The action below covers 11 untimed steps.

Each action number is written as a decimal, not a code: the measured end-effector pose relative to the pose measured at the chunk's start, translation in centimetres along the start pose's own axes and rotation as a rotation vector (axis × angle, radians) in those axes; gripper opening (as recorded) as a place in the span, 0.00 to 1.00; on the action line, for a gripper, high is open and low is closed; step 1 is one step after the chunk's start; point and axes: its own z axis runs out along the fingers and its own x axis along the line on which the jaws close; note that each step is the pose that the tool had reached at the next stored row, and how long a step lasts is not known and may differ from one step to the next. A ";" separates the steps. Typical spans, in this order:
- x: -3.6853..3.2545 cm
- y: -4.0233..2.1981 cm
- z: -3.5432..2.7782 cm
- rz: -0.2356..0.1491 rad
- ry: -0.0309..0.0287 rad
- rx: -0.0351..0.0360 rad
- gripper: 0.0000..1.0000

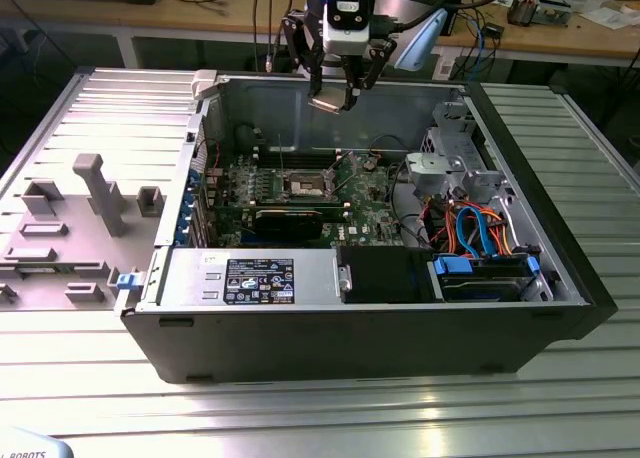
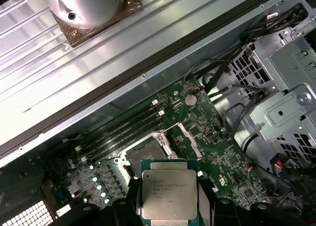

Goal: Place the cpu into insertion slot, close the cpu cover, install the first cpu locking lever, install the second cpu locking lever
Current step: 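Place the cpu into insertion slot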

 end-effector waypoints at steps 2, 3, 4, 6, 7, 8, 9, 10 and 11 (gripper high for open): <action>0.00 0.00 0.00 0.000 0.0000 0.0000 0.55; 0.00 0.00 0.00 0.000 0.0000 -0.0001 0.55; 0.00 0.00 0.00 0.000 0.0000 -0.0001 0.55; 0.00 0.00 0.00 0.000 0.0001 -0.0001 0.55; 0.00 0.00 0.00 0.000 0.0000 -0.0001 0.55; 0.00 0.00 0.00 0.003 -0.0003 -0.0001 0.55; 0.00 0.00 0.00 0.006 -0.0005 -0.0002 0.55; 0.00 0.00 0.00 0.010 -0.0009 -0.0003 0.55; 0.00 0.00 0.00 0.015 -0.0013 -0.0003 0.55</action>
